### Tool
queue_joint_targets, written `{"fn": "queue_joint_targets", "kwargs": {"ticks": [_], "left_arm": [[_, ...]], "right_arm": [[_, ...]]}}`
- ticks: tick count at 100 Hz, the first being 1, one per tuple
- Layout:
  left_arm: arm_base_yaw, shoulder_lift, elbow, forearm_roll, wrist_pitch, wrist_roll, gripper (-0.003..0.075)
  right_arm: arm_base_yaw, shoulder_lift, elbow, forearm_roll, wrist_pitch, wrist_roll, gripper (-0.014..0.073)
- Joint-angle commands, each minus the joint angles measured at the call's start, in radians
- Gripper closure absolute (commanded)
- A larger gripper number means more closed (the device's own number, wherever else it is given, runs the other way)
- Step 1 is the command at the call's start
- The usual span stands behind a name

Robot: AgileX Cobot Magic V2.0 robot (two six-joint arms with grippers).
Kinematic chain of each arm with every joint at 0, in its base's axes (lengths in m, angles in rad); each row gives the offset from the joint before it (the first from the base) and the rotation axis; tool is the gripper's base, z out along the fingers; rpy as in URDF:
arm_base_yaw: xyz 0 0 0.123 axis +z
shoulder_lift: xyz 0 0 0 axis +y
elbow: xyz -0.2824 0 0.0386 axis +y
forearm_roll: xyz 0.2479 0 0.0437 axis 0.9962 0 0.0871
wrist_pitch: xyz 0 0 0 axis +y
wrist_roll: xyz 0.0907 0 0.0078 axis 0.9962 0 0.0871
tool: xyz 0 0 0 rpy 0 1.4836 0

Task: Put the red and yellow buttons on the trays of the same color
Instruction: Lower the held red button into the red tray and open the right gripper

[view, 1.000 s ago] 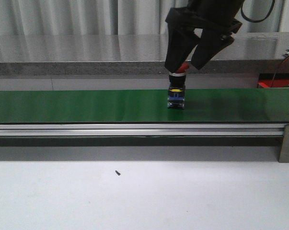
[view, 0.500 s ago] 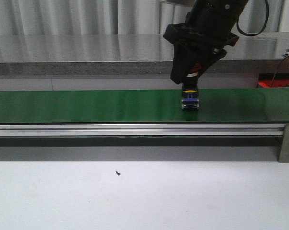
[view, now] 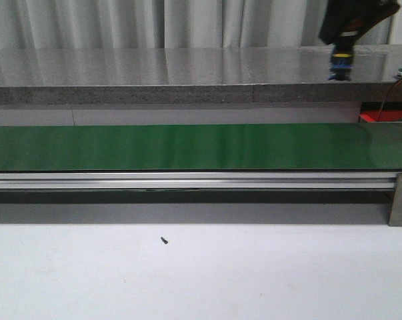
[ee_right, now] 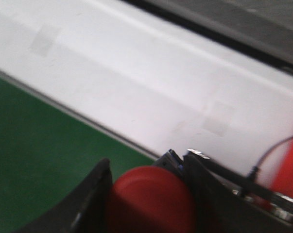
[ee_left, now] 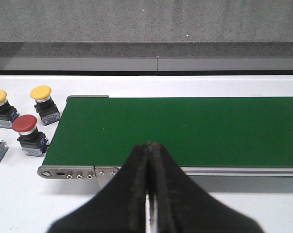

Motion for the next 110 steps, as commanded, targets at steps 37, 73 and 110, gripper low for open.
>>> {"fn": "queue_joint_targets", "kwargs": {"ticks": [37, 73, 110], "left_arm": [[-0.005, 0.003, -0.027, -0.024, -0.078, 0.001, 0.0740], [-0.005, 0.003, -0.027, -0.024, -0.078, 0.001, 0.0740], [-0.005, 0.003, -0.027, -0.024, -0.077, 0.001, 0.0740]], "right_arm": [[-0.287, 0.159, -0.206, 0.162, -0.146, -0.001, 0.0489], [-0.302, 0.324, -0.293, 0.158, -0.198, -0.001, 0.0489], [-0.302, 0.363, -0.293, 0.099, -0.198, -0.001, 0.0453]]}}
